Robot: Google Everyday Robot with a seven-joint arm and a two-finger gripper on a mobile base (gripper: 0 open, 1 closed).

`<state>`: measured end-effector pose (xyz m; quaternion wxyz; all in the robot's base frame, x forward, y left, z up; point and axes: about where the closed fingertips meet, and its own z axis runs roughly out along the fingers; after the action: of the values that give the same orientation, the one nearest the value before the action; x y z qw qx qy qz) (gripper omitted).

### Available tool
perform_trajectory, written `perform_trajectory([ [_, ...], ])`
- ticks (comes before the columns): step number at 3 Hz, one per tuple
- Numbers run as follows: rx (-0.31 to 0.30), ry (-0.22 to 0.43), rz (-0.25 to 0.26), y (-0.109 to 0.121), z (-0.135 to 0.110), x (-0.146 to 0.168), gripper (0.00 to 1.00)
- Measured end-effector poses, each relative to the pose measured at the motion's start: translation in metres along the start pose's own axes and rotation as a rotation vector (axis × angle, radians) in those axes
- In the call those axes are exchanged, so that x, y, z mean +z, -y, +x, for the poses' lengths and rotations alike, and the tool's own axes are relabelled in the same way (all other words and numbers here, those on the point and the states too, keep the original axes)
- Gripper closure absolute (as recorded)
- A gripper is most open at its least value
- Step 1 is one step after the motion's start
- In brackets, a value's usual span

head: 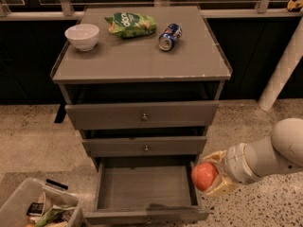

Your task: Place apple into bottom drawer

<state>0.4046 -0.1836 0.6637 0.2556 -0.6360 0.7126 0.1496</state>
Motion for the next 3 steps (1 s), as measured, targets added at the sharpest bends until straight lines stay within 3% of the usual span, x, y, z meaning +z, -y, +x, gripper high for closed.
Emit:
perform_trajectory([
  [1, -0.001, 0.000, 0.001, 0.000, 0.000, 0.000, 1.00],
  [2, 0.005, -0.036, 0.067, 0.010, 0.004, 0.007, 1.00],
  [3, 0.017, -0.161, 0.144, -0.003, 0.025, 0.031, 1.00],
])
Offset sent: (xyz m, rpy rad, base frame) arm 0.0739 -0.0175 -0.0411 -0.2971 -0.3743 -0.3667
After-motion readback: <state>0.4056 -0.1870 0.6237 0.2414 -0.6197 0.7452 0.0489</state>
